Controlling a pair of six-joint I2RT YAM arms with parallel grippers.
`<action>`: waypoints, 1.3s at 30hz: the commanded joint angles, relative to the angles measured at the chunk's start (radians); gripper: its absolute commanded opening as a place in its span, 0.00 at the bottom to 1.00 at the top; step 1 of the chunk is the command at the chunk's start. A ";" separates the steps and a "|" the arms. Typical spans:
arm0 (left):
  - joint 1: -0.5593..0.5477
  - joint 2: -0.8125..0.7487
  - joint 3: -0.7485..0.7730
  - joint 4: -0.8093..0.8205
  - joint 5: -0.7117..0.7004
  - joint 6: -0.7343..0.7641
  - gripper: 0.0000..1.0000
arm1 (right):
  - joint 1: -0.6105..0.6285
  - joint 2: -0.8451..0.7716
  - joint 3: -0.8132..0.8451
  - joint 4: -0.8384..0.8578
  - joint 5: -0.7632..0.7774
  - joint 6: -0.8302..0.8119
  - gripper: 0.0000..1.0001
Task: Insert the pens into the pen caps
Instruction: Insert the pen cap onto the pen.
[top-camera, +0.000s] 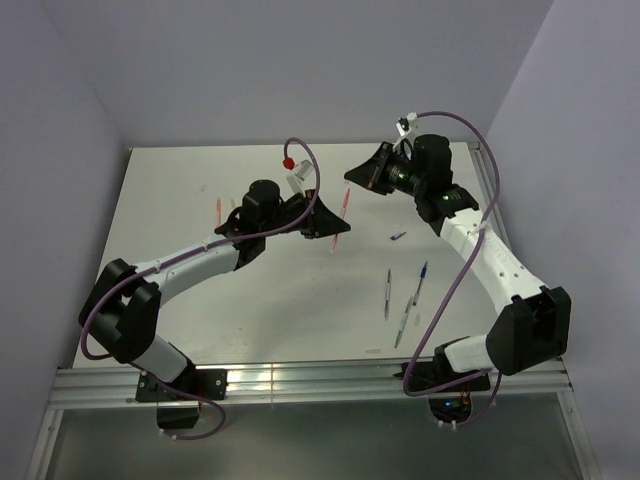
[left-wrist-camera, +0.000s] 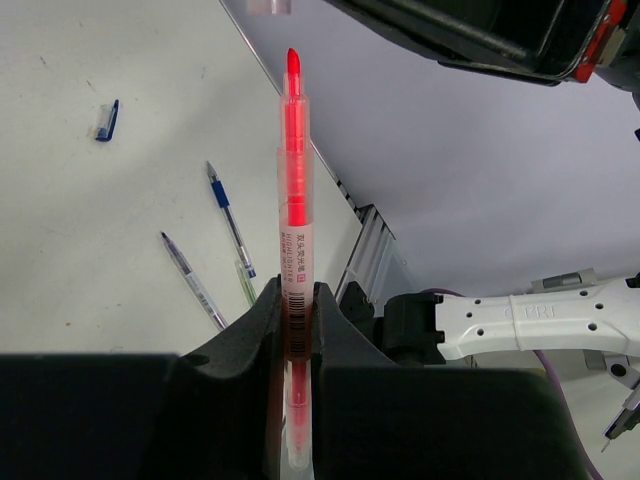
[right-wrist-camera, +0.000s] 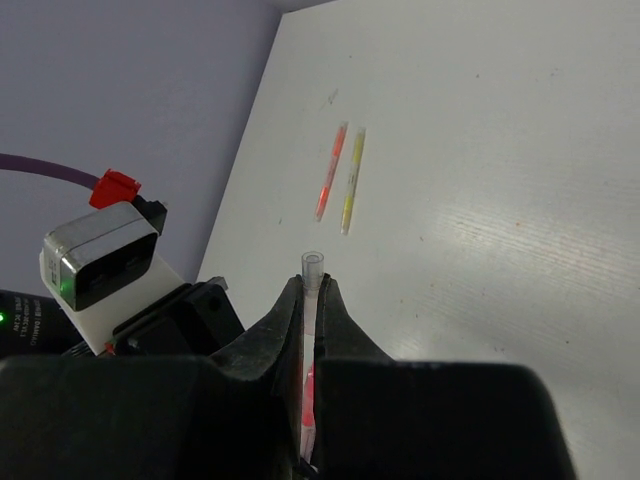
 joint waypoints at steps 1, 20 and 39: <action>-0.001 -0.022 0.042 0.024 -0.006 0.027 0.00 | 0.012 -0.035 0.029 -0.012 0.045 -0.032 0.00; 0.008 -0.022 0.042 0.021 -0.013 0.024 0.00 | 0.027 -0.046 0.026 -0.032 0.049 -0.043 0.00; 0.016 -0.027 0.042 0.016 -0.016 0.025 0.00 | 0.046 -0.057 0.026 -0.055 0.070 -0.055 0.00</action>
